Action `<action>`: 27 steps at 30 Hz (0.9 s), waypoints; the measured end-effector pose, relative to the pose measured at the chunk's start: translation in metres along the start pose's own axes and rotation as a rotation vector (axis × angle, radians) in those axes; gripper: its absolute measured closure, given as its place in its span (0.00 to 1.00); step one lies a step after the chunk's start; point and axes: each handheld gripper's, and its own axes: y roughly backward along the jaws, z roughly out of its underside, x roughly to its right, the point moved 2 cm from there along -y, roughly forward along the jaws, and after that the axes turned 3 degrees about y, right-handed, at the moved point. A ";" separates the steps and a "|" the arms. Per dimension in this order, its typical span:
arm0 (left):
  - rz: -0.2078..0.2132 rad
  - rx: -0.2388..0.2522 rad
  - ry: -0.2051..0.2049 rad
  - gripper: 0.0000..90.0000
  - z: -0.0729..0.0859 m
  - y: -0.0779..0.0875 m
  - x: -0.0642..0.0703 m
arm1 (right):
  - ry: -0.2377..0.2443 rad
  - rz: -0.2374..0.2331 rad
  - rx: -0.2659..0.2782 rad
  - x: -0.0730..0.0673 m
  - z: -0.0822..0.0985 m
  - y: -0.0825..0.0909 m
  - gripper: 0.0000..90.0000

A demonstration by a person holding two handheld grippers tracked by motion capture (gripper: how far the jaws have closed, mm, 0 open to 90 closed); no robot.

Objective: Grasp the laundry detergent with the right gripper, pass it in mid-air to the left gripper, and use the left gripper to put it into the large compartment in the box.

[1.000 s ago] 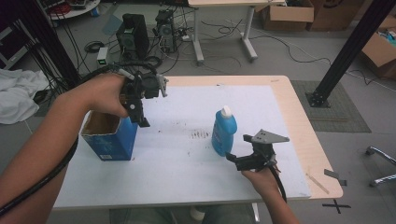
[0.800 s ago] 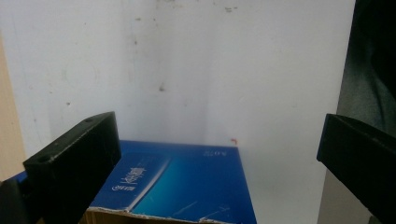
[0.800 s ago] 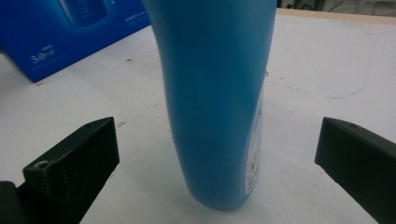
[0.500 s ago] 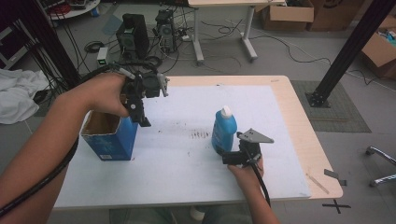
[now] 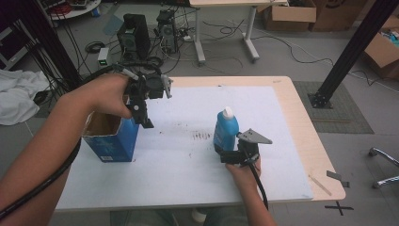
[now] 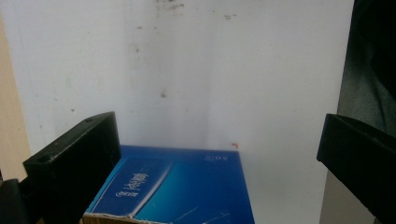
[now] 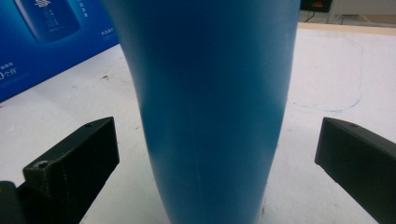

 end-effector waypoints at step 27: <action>0.003 -0.003 0.005 0.00 0.003 -0.002 0.001 | 0.028 0.103 0.022 -0.010 -0.004 -0.014 0.12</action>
